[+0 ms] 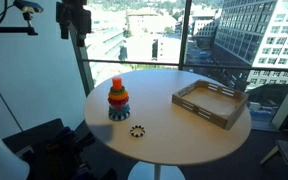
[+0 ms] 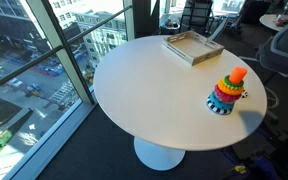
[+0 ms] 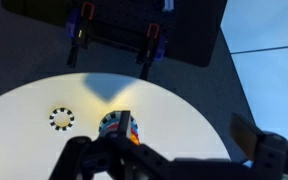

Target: Put the green ring on the table

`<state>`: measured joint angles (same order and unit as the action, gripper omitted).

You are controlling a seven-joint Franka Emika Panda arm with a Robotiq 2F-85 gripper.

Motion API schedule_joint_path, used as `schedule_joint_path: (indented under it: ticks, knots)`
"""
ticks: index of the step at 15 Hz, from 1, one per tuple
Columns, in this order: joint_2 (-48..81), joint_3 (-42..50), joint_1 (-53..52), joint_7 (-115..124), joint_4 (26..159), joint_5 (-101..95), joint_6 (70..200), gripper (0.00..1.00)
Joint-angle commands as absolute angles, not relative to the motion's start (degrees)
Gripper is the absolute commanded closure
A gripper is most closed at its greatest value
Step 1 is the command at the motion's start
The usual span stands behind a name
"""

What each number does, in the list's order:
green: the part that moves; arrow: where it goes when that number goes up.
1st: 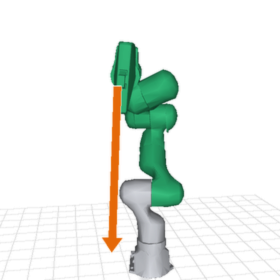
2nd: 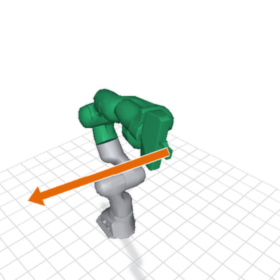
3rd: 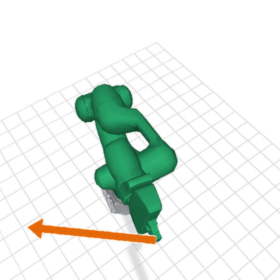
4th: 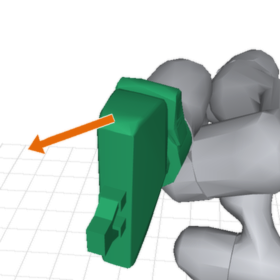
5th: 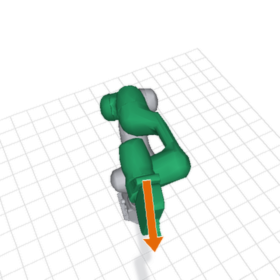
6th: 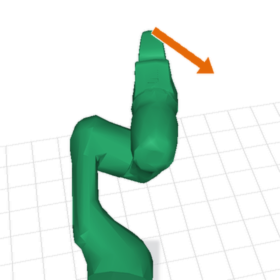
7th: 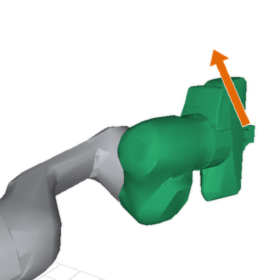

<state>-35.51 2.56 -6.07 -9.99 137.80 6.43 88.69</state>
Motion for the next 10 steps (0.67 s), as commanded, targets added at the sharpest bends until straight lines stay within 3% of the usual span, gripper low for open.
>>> schedule_joint_path:
  ticks: [1, 10]
  knots:
    - [-35.46, 1.88, -5.22, -10.35, 137.69, 6.74, 88.55, 0.0]
    - [-33.06, 0.84, -5.03, -9.59, 135.79, 5.95, 90.49, 0.0]
